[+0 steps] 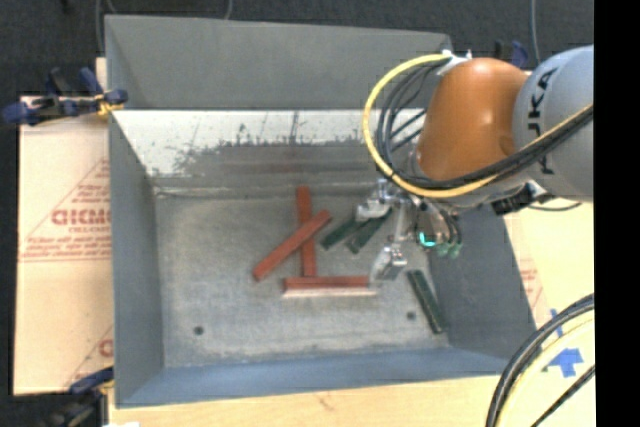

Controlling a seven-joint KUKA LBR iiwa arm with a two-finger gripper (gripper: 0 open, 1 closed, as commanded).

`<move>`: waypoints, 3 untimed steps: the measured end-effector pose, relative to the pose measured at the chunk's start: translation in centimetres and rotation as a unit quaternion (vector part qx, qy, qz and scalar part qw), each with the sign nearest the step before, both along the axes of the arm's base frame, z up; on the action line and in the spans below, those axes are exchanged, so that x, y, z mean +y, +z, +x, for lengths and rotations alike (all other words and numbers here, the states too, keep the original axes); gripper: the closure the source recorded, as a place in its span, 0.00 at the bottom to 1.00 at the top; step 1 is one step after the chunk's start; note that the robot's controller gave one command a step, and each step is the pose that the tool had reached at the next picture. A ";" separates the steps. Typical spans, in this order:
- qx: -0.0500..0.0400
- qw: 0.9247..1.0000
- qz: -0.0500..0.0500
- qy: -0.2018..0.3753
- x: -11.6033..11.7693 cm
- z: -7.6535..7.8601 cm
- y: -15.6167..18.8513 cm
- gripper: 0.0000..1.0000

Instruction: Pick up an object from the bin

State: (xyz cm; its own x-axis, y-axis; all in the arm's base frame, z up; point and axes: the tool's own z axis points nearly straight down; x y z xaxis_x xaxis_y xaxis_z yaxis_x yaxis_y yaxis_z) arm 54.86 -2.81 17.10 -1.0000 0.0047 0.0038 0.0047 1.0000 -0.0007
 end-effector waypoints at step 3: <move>-0.004 0.992 0.000 0.126 -0.9 6.9 -3.6 0.00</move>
Offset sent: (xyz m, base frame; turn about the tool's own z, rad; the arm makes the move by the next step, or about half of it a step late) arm 0.0602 -0.0071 -0.0543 -0.1497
